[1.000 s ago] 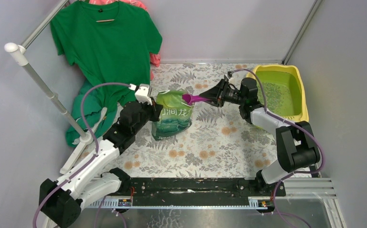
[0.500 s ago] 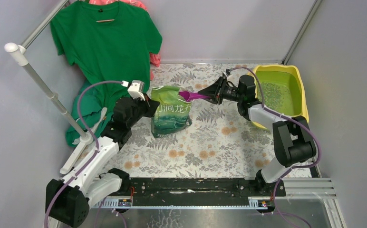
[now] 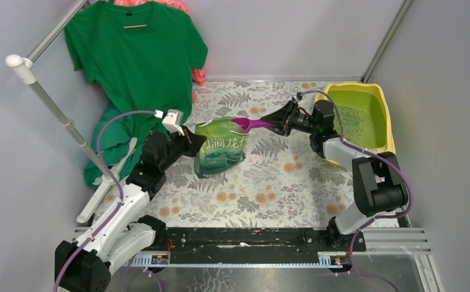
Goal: Fill the litter box with clean litter
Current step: 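Scoop the cat litter from the cat litter bag, then pour the cat litter into the litter box.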
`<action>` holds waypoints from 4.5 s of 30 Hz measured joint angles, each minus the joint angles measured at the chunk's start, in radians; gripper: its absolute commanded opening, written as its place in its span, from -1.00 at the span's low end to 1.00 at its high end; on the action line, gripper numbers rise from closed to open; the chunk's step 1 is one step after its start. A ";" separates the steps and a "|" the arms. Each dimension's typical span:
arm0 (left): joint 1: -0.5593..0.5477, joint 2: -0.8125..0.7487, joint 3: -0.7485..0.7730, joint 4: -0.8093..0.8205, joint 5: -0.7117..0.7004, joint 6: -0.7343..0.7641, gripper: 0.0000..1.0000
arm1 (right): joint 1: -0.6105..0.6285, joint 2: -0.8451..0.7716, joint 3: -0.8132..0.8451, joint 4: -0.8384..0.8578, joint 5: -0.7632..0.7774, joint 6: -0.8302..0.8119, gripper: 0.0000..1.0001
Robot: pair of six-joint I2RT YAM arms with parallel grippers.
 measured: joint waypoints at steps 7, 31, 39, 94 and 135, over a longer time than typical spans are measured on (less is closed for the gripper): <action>-0.146 0.016 0.044 -0.039 -0.110 0.036 -0.99 | -0.054 -0.077 -0.024 -0.035 -0.022 0.008 -1.00; -0.208 0.035 0.081 -0.100 -0.185 0.076 -0.99 | -0.248 -0.201 -0.304 0.188 -0.098 0.187 -1.00; -0.208 0.034 0.091 -0.122 -0.190 0.078 -0.99 | -0.302 -0.209 -0.360 0.269 -0.118 0.234 -1.00; -0.208 0.146 0.203 -0.167 -0.153 0.089 -1.00 | -1.035 -0.183 -0.208 0.251 -0.079 0.277 -1.00; -0.119 0.150 0.135 -0.052 -0.150 0.045 -1.00 | -0.469 -0.132 0.661 -1.412 1.123 -1.011 -1.00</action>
